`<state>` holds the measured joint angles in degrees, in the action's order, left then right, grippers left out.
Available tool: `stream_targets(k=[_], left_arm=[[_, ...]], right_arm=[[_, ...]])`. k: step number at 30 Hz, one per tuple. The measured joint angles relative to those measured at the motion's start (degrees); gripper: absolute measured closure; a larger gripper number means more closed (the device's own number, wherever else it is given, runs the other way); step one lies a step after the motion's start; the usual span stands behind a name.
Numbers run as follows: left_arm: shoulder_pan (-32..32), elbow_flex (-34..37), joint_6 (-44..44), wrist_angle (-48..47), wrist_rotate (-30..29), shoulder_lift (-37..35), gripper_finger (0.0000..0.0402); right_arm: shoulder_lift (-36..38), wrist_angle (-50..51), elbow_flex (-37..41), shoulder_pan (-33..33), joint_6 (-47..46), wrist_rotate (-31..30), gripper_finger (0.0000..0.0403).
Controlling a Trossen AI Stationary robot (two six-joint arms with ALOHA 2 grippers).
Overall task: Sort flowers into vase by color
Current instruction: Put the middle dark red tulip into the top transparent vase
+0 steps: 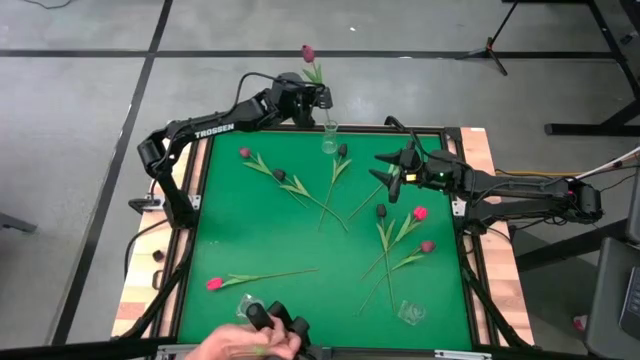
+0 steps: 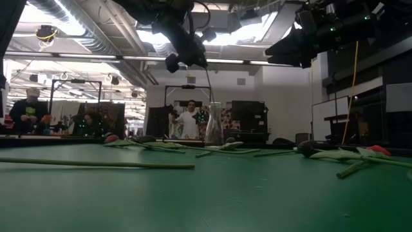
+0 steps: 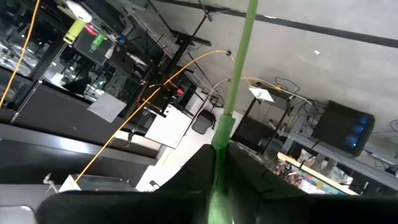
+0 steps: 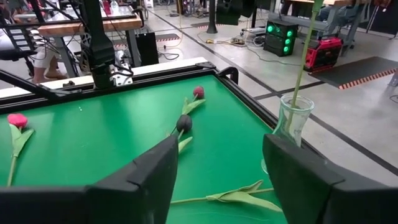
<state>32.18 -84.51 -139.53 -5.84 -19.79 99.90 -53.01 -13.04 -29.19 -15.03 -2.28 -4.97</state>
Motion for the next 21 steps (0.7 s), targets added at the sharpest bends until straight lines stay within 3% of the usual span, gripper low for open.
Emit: stream_targets(k=[6,12,21], left_arm=[[0.0,0.0,0.14,-0.83,0.1,0.0,0.0299],[-0.11,0.0,1.17,-0.81,1.29,0.0,0.0252],[-0.69,0.0,4.2,-0.85,0.67,0.0,0.0231]], right_arm=[[0.0,-0.02,0.0,0.0,0.0,0.0,0.0116],[0.0,-0.02,0.0,0.02,0.02,0.0,0.01],[0.0,-0.04,0.0,0.0,0.04,-0.09,0.01]])
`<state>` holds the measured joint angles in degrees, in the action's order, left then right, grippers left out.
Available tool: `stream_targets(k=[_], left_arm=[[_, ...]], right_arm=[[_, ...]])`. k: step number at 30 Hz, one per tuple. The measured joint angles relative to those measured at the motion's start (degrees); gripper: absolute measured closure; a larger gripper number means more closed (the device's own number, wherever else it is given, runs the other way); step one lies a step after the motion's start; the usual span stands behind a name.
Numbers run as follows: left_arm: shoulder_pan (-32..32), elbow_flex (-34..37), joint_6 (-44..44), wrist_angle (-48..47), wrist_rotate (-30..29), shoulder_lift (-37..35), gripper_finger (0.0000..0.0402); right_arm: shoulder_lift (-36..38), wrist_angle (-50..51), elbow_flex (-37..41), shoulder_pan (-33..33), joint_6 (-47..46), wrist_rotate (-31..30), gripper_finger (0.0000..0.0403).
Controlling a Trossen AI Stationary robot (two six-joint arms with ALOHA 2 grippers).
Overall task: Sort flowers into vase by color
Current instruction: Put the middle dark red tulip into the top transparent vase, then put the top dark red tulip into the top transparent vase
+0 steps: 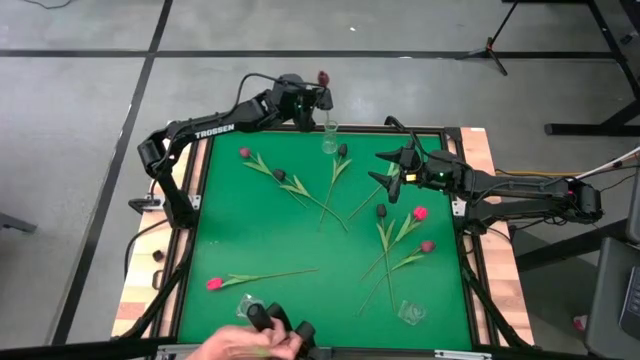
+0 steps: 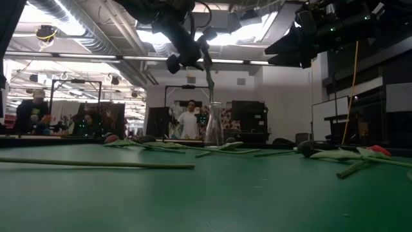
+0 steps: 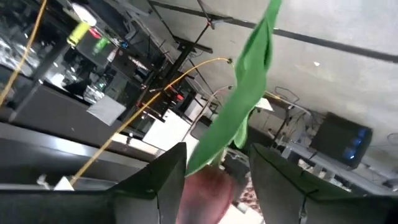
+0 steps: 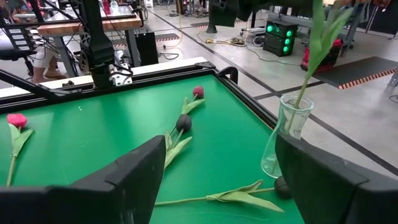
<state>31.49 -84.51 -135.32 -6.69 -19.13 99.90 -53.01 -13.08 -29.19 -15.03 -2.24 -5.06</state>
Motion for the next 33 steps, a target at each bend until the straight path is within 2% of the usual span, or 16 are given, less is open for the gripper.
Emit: stream_targets(k=[12,19,22,25,30,33], left_arm=[[-3.71,0.0,21.79,-0.54,-6.31,-0.02,0.023],[-6.21,0.0,37.29,-4.51,-10.93,-0.04,0.023],[-7.25,0.0,48.84,-7.17,-12.32,-0.04,0.023],[-8.52,0.0,64.21,-9.41,-15.31,-0.04,0.023],[-11.85,0.0,91.85,-11.48,-26.72,-0.04,0.023],[-14.64,0.0,113.42,-14.52,-35.53,-0.07,0.023]], right_arm=[[0.0,-0.02,0.0,0.0,0.0,-0.11,0.01],[0.0,-0.04,0.0,0.0,0.0,-0.11,0.01],[0.0,-0.04,0.0,0.0,0.0,-0.11,0.01],[0.0,-0.04,0.0,0.0,0.0,-0.1,0.01],[0.0,0.05,0.0,0.0,-0.03,-0.08,0.01],[0.0,0.74,0.0,0.0,-0.31,0.07,0.01]])
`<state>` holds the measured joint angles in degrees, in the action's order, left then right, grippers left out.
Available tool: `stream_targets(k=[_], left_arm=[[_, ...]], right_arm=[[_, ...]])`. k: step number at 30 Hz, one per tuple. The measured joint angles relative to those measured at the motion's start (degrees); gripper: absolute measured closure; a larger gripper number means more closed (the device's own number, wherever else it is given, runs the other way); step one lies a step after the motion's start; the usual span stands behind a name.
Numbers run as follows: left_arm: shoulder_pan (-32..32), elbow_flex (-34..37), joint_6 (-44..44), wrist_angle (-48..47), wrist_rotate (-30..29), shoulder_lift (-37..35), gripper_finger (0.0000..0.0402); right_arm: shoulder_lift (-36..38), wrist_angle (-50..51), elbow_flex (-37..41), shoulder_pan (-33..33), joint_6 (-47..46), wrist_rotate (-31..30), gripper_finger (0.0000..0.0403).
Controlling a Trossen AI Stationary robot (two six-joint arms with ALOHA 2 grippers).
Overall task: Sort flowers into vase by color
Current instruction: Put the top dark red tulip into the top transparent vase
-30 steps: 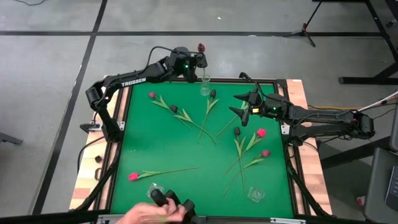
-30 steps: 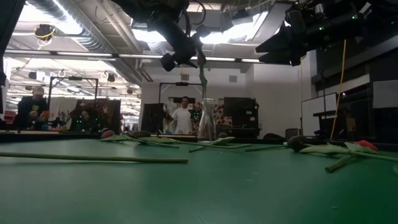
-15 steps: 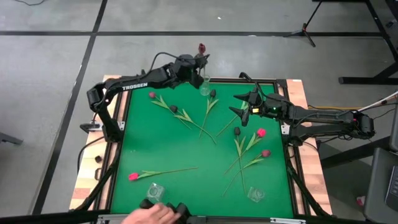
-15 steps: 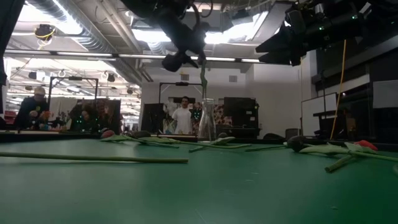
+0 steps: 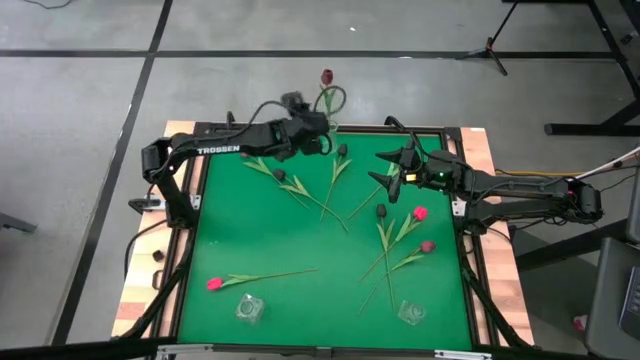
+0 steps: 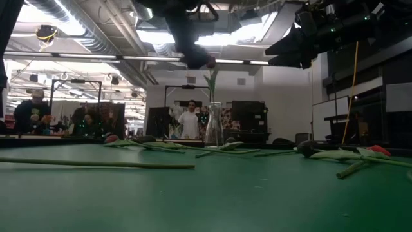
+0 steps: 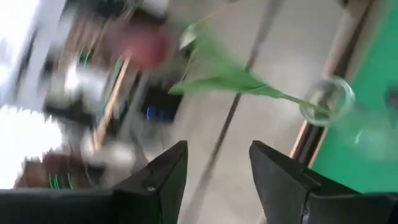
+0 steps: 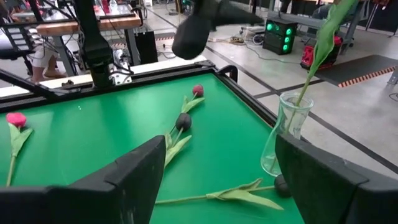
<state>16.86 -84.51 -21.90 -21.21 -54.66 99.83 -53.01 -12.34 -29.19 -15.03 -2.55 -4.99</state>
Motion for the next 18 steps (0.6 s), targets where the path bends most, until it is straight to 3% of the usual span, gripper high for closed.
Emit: stream_targets(k=[3,6,8,11,18], left_arm=[[-2.68,-0.02,15.49,-5.24,-4.36,-0.02,0.023],[-4.3,-0.04,25.13,-11.39,-2.73,-0.02,0.023],[-5.27,-0.04,38.2,-16.51,-0.42,-0.02,0.023],[-6.64,-0.04,59.07,-24.57,8.68,-0.02,0.023],[-8.59,-0.04,71.18,-33.9,28.97,-0.65,0.023]], right_arm=[[0.0,1.05,0.0,0.0,-0.02,0.02,0.01],[0.0,2.19,0.0,0.0,-0.28,0.02,0.01],[0.0,2.47,0.0,0.0,-0.99,0.04,0.01],[-0.02,2.44,0.0,0.0,-1.62,0.2,0.01],[-0.01,2.43,0.0,0.02,-1.98,3.63,0.01]])
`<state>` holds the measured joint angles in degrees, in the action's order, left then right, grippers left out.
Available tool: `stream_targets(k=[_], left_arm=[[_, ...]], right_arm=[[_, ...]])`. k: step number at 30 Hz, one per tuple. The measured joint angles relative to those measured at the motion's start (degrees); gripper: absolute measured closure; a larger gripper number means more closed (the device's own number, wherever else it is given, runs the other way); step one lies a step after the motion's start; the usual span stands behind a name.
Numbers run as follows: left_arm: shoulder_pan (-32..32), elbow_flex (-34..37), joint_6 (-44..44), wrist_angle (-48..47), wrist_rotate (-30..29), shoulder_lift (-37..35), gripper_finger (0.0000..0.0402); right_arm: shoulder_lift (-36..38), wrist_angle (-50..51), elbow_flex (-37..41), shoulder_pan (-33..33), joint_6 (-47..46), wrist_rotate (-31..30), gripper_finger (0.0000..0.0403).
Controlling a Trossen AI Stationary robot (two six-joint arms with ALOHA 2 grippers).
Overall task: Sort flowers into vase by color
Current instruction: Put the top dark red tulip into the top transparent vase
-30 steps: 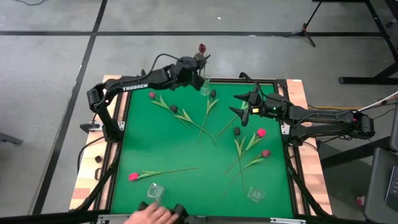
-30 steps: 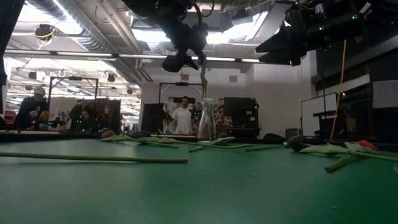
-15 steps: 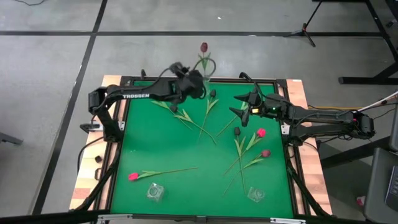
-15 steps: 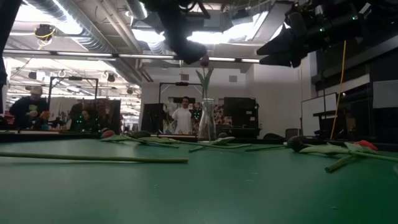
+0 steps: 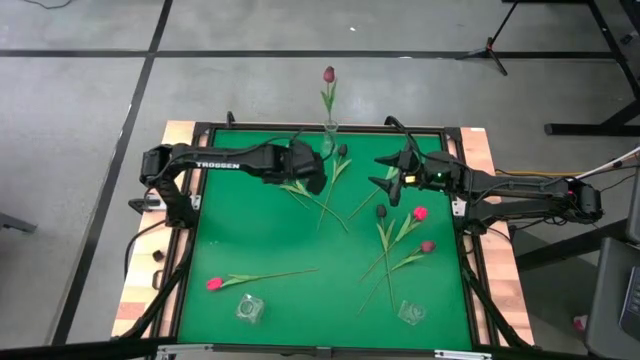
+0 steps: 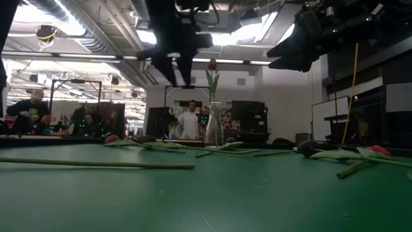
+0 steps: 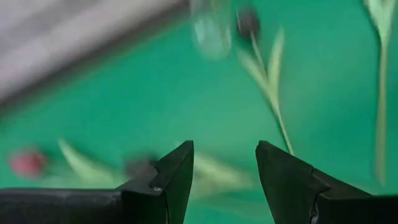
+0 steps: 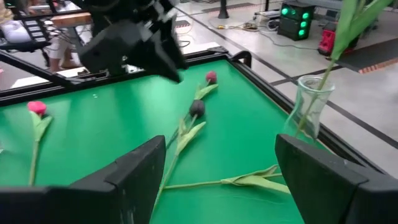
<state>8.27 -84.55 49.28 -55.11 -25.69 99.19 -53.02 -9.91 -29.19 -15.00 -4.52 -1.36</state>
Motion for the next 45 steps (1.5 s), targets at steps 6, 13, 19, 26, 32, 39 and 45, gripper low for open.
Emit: stream_targets(k=[6,13,19,26,32,39,45], left_arm=[[-0.47,0.0,15.75,-8.2,2.02,-2.09,0.023],[3.81,0.0,30.56,-8.73,-4.79,-3.77,0.023],[8.28,2.09,34.22,-7.88,-4.93,-3.58,0.023],[10.79,7.65,47.39,-9.06,-5.25,-3.53,0.023],[11.0,11.89,55.68,-8.34,-4.1,-3.49,0.023],[10.74,12.28,41.96,-8.3,-4.48,-3.51,0.023],[10.74,12.28,24.24,-8.27,-6.81,-3.51,0.023]], right_arm=[[-0.01,0.29,0.0,0.0,-0.36,0.89,0.01],[-0.01,1.18,0.0,0.0,-0.36,0.96,0.01],[-0.01,1.22,0.0,0.0,-1.32,0.97,0.01],[-0.01,1.18,0.0,0.0,-1.32,0.96,0.01],[-0.01,1.17,0.0,0.0,-1.38,0.96,0.01],[-0.01,1.01,0.0,0.0,-2.46,0.96,0.01],[-0.01,1.01,0.0,0.0,-2.72,0.62,0.01]])
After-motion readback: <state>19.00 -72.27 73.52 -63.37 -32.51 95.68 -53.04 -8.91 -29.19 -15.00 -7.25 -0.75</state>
